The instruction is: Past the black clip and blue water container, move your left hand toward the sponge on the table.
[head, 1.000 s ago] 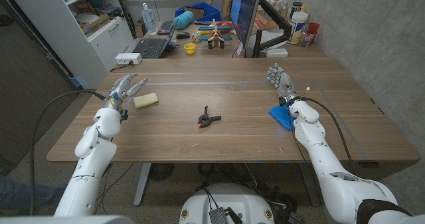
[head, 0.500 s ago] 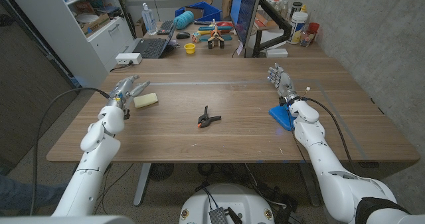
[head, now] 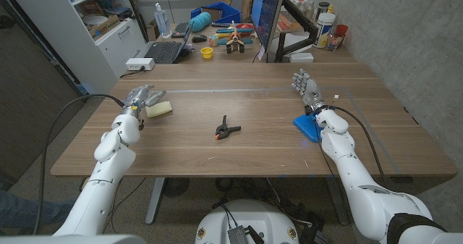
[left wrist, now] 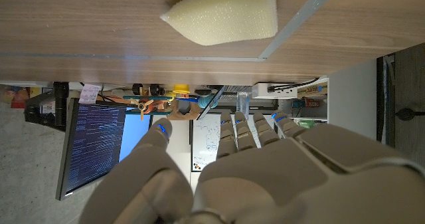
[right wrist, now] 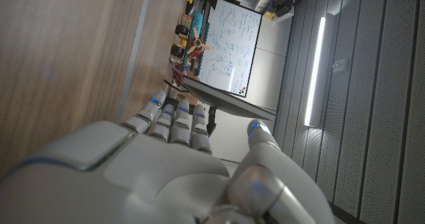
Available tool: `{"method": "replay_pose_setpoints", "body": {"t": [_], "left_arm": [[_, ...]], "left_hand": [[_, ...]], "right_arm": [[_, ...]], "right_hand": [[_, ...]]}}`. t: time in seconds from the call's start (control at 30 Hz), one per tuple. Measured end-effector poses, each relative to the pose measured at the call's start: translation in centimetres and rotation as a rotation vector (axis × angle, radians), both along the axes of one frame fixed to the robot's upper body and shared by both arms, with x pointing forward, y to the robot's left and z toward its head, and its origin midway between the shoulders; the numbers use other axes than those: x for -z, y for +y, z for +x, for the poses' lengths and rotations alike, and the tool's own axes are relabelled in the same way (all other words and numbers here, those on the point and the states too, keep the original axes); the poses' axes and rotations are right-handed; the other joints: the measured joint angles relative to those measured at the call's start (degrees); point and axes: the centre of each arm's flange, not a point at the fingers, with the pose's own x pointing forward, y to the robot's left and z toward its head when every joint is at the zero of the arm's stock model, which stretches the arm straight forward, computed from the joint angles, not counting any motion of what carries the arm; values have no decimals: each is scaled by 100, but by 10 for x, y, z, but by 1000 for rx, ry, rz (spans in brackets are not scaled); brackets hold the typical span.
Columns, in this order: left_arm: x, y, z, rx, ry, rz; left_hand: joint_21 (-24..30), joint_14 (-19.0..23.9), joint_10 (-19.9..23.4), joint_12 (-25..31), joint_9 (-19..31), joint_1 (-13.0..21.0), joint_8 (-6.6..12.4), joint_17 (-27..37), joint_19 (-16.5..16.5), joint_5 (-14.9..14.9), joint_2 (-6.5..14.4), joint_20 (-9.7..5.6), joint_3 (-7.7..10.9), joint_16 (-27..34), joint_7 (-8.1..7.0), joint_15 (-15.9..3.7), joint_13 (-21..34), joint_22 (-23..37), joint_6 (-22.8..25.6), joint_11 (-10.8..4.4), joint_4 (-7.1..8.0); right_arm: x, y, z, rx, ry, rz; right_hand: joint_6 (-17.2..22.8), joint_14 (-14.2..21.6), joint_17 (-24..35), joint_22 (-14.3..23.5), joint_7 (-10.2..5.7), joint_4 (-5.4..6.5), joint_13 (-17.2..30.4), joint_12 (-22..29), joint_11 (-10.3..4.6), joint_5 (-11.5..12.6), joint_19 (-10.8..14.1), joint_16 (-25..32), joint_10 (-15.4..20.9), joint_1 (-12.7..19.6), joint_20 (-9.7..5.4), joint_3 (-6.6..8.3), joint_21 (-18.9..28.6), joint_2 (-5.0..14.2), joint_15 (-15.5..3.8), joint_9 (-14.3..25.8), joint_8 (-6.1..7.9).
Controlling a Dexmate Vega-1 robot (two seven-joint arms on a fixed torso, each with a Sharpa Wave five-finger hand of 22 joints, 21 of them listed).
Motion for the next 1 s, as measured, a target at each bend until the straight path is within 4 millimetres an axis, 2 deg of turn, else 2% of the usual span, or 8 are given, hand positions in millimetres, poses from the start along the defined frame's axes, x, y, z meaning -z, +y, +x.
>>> {"method": "replay_pose_setpoints", "body": {"t": [0.37,1.0], "left_arm": [[8,0,12,-14,32,-6],[17,4,26,-22,73,-17]], "left_hand": [[0,0,41,0,29,22,4,0,19,0,22,-19,0,0,-58,0,0,0,58,-41,0],[-39,23,72,0,28,22,45,-1,49,-1,22,10,-23,0,-52,-23,-1,-1,111,-72,-22]], "right_arm": [[-3,-2,-1,3,-3,-8],[-4,0,1,5,1,-14]], "right_hand": [[0,0,0,0,0,-7,0,0,0,0,40,0,0,0,22,-7,0,0,0,0,0],[2,31,0,0,-2,-7,0,0,0,0,39,1,0,-31,23,-7,-62,31,31,0,0]]}}
